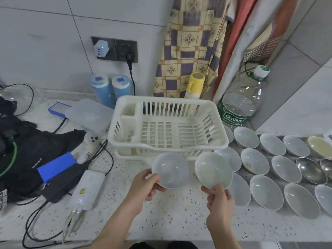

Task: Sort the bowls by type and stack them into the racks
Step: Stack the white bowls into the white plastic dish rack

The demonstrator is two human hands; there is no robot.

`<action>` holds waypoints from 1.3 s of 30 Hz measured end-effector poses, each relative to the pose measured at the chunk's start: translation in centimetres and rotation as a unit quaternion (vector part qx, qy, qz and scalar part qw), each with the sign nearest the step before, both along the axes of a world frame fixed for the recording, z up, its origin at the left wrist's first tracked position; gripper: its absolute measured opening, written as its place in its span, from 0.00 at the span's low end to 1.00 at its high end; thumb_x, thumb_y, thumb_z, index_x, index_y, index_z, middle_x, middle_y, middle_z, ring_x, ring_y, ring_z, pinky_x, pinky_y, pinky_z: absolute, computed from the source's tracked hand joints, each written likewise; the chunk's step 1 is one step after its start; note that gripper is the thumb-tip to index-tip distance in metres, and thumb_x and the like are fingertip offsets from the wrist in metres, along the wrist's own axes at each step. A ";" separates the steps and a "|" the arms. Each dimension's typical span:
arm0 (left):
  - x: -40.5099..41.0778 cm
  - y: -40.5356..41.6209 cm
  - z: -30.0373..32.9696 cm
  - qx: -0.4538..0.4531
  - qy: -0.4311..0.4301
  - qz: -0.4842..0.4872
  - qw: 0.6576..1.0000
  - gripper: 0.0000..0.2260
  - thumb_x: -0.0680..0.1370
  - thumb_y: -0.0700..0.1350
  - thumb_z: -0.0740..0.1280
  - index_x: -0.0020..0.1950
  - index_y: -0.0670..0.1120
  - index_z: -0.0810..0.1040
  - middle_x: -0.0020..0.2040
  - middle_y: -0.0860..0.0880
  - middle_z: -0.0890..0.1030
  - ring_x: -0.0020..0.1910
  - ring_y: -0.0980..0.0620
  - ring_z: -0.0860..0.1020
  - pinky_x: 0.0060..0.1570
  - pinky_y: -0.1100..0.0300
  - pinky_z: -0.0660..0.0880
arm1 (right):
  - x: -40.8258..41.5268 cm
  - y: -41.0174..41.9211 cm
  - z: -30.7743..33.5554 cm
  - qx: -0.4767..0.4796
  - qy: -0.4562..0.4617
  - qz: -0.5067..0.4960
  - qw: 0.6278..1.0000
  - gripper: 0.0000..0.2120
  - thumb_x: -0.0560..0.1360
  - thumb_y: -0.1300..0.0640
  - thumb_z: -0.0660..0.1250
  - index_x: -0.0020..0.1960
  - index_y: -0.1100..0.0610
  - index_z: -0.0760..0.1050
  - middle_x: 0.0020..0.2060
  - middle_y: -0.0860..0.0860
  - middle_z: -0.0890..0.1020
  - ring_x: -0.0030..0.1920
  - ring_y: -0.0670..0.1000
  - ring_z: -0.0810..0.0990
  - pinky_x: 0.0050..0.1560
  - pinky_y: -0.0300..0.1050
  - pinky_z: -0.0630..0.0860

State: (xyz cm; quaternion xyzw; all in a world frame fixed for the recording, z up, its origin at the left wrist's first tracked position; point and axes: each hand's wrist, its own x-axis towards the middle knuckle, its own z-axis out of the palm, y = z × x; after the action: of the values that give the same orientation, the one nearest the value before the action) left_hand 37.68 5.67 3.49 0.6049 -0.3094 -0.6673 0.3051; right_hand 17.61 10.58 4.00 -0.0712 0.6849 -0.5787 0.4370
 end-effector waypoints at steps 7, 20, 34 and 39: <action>2.4 -3.6 3.6 -0.081 0.042 0.044 0.995 0.14 0.75 0.37 0.62 0.60 0.45 0.76 0.39 0.35 0.84 0.21 0.55 0.64 0.20 0.65 0.59 | 0.0 -5.4 4.0 -0.125 0.082 0.052 0.987 0.04 0.71 0.63 0.61 0.38 0.58 0.69 0.30 0.61 0.82 0.22 0.44 0.61 0.21 0.33 0.59; 4.8 -15.4 4.5 -0.150 -0.031 0.164 0.975 0.14 0.75 0.38 0.62 0.60 0.42 0.75 0.36 0.39 0.85 0.18 0.57 0.64 0.18 0.67 0.60 | 2.9 -19.7 3.5 -0.034 0.224 0.297 0.928 0.17 0.73 0.57 0.65 0.61 0.51 0.69 0.34 0.51 0.84 0.32 0.44 0.84 0.33 0.41 0.70; 5.9 -22.6 1.8 -0.134 -0.001 0.197 0.971 0.07 0.75 0.40 0.60 0.47 0.38 0.77 0.31 0.38 0.83 0.17 0.55 0.60 0.20 0.68 0.54 | 7.5 -26.6 -3.4 0.082 0.107 0.355 0.925 0.21 0.74 0.65 0.60 0.66 0.55 0.70 0.49 0.65 0.83 0.21 0.44 0.76 0.23 0.35 0.64; 5.7 -23.0 1.7 -0.140 -0.006 0.171 0.975 0.08 0.76 0.39 0.60 0.48 0.39 0.78 0.30 0.38 0.82 0.17 0.56 0.59 0.19 0.69 0.54 | 7.8 -27.3 -4.7 0.084 0.107 0.347 0.928 0.21 0.73 0.65 0.60 0.65 0.53 0.72 0.46 0.63 0.84 0.27 0.47 0.81 0.23 0.36 0.64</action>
State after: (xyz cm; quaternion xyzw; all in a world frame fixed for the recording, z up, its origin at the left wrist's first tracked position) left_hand 43.40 -17.29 5.15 0.6041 -0.2935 -0.5516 0.4947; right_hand 25.46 -16.75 -0.67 -0.3291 0.7063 -0.3199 0.5389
